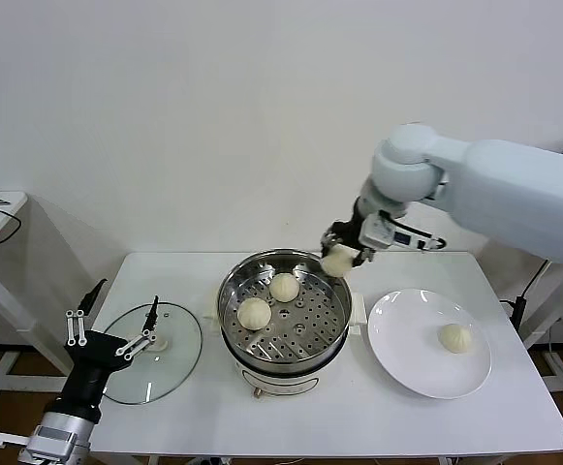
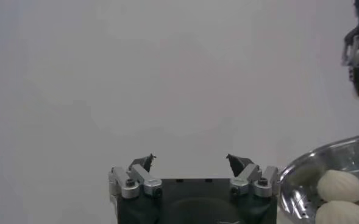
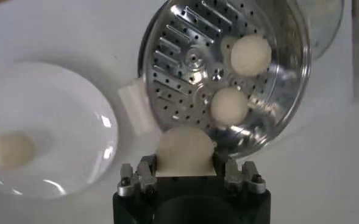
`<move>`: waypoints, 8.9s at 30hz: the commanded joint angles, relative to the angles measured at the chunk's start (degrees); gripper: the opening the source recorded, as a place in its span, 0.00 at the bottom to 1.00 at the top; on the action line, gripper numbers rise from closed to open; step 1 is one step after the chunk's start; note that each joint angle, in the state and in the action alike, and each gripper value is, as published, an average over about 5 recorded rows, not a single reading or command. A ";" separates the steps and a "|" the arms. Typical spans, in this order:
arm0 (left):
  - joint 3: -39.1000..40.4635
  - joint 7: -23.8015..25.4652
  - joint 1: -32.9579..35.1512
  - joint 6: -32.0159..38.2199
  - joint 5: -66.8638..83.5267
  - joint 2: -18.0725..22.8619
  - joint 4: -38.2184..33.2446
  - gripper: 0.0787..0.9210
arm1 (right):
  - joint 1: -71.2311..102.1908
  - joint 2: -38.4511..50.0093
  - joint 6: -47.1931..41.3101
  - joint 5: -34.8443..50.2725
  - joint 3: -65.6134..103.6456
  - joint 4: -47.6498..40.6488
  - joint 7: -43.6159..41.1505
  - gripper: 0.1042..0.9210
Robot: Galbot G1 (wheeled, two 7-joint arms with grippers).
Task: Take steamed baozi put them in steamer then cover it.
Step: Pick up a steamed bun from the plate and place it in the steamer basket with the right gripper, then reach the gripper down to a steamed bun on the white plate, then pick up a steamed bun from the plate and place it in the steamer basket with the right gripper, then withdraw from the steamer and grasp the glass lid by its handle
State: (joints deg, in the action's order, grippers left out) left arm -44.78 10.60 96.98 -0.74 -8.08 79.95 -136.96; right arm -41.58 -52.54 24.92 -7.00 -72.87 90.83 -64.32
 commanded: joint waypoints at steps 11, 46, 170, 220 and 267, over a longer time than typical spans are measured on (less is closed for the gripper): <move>-1.10 0.30 -0.54 -0.23 1.22 -0.61 0.10 0.88 | 3.43 -9.87 6.44 1.14 -3.98 0.60 2.76 0.63; -2.08 0.58 -1.20 -0.14 1.55 -0.85 1.56 0.88 | 8.44 -15.48 2.41 1.56 -5.30 -1.45 -1.01 0.67; 2.21 0.15 -0.67 0.24 -0.95 0.08 -0.98 0.88 | -10.61 26.50 -54.12 30.64 -12.79 9.67 -2.15 0.68; -0.17 0.35 -1.88 0.15 1.13 -0.98 -0.19 0.88 | 6.30 -10.02 -63.84 31.42 -5.68 -7.35 2.16 0.69; 1.08 0.46 -1.90 0.10 0.09 -0.36 0.36 0.88 | 6.60 5.68 -58.31 35.12 12.31 -5.68 -3.93 0.88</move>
State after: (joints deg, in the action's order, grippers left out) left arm -43.92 11.14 94.90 -0.69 -7.67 79.37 -136.45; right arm -33.97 -57.23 -35.64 24.43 -70.17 83.17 -65.84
